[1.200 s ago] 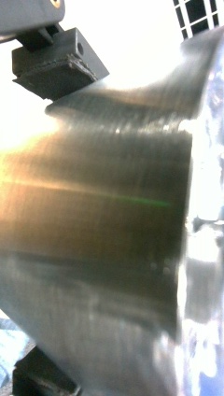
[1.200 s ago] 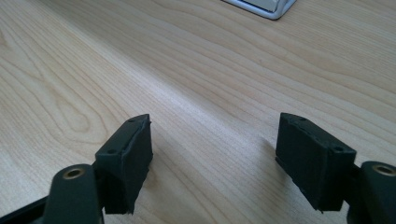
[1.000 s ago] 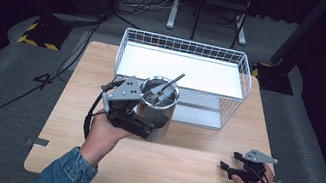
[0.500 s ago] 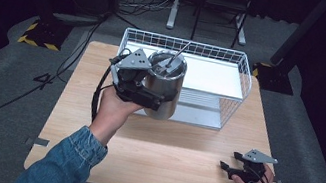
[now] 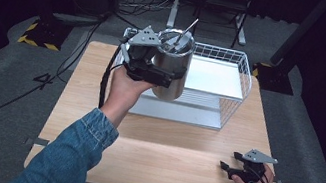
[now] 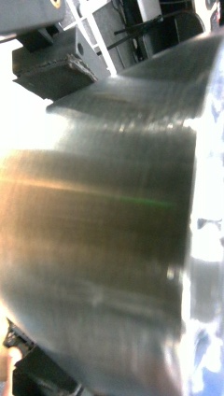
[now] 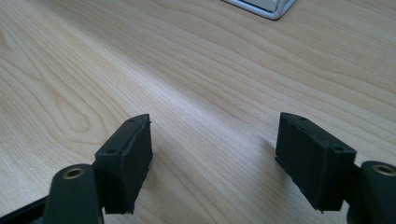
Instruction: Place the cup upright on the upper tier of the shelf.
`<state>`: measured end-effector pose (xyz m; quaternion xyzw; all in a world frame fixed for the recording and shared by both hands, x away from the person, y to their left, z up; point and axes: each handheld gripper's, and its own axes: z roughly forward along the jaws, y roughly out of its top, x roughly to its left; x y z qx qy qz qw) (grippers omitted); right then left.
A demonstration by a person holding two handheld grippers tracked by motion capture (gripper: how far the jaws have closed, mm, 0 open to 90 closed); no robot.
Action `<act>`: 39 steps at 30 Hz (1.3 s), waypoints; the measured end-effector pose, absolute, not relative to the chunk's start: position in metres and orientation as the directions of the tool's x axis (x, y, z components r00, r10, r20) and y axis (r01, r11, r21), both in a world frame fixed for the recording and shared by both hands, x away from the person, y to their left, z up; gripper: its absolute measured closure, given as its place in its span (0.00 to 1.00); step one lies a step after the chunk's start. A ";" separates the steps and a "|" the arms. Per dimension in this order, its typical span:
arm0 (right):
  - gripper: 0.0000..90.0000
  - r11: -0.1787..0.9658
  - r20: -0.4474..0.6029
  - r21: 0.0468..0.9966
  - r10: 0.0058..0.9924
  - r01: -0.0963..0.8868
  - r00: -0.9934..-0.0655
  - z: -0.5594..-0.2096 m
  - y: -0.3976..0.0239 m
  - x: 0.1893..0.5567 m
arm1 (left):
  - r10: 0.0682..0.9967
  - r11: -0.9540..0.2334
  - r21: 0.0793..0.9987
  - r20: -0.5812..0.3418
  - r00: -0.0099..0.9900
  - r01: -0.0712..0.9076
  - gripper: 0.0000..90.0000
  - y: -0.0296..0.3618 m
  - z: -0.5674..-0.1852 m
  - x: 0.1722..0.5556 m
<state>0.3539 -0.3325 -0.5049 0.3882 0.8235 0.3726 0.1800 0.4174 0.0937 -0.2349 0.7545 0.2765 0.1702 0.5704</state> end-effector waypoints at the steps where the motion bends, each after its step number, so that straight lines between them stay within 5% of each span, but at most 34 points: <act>1: 0.30 0.421 -0.007 0.753 0.773 0.505 -0.634 -0.505 -0.332 0.354 | 0.614 -0.194 0.955 -0.060 0.787 0.224 0.04 0.093 -0.233 0.420; 39: 0.31 0.418 -0.006 0.755 0.775 0.505 -0.632 -0.505 -0.332 0.354 | 0.748 -0.185 0.947 -0.039 0.663 0.265 0.04 0.063 -0.242 0.517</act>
